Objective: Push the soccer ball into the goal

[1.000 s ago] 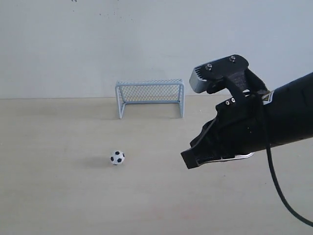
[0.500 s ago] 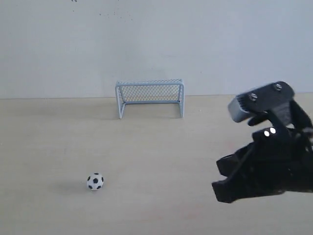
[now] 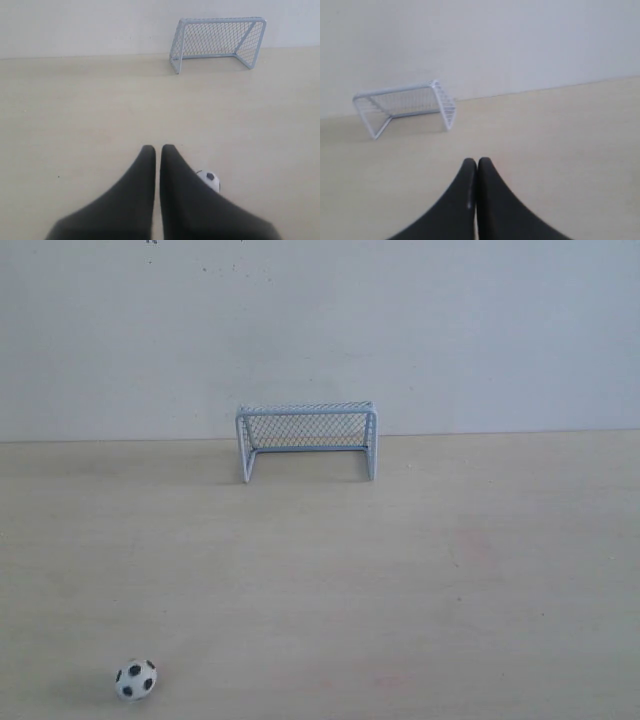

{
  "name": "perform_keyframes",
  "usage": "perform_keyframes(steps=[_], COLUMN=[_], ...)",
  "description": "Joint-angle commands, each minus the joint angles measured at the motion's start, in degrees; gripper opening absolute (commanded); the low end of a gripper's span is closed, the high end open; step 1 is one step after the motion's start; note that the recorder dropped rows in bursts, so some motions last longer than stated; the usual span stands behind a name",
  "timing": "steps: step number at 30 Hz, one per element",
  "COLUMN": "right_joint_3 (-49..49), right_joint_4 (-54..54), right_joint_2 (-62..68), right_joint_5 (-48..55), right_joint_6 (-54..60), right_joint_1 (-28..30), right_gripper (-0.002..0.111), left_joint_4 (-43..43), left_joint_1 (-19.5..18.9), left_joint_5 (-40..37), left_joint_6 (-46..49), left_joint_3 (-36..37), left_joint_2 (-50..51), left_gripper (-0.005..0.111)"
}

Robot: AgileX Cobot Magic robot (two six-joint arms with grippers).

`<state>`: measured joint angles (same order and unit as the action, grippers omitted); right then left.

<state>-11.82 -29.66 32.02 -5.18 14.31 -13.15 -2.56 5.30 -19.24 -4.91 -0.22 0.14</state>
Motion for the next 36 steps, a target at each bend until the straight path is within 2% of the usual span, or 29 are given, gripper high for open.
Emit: perform_keyframes(steps=[1, 8, 17, 22, 25, 36], right_joint_3=[4.3, 11.4, 11.8, 11.8, 11.8, 11.8], right_joint_4=[0.0, 0.0, 0.1, 0.4, 0.4, 3.2], right_joint_2=[-7.9, -14.6, -14.7, -25.1, -32.0, -32.0], right_joint_5=[0.3, 0.3, 1.6, 12.5, 15.7, 23.9], right_joint_6=[-0.7, -2.3, -2.9, 10.3, 10.7, 11.8], right_joint_1=[6.2, 7.6, 7.6, 7.9, 7.9, 7.9], right_gripper=[0.0, 0.0, 0.0, 0.0, 0.0, 0.0], left_joint_4=[0.2, 0.2, 0.2, 0.2, 0.2, 0.2], left_joint_1=[-0.2, -0.2, -0.2, -0.2, -0.2, -0.2], left_joint_5=[0.3, 0.3, 0.4, 0.4, 0.4, 0.4], left_joint_6=[0.1, 0.1, 0.1, 0.1, 0.1, 0.1], left_joint_3=[0.2, 0.2, 0.2, 0.2, 0.2, 0.2], left_joint_2=[-0.1, -0.1, -0.1, -0.1, -0.1, -0.1], left_gripper=[0.004, 0.004, 0.004, 0.004, 0.004, 0.004])
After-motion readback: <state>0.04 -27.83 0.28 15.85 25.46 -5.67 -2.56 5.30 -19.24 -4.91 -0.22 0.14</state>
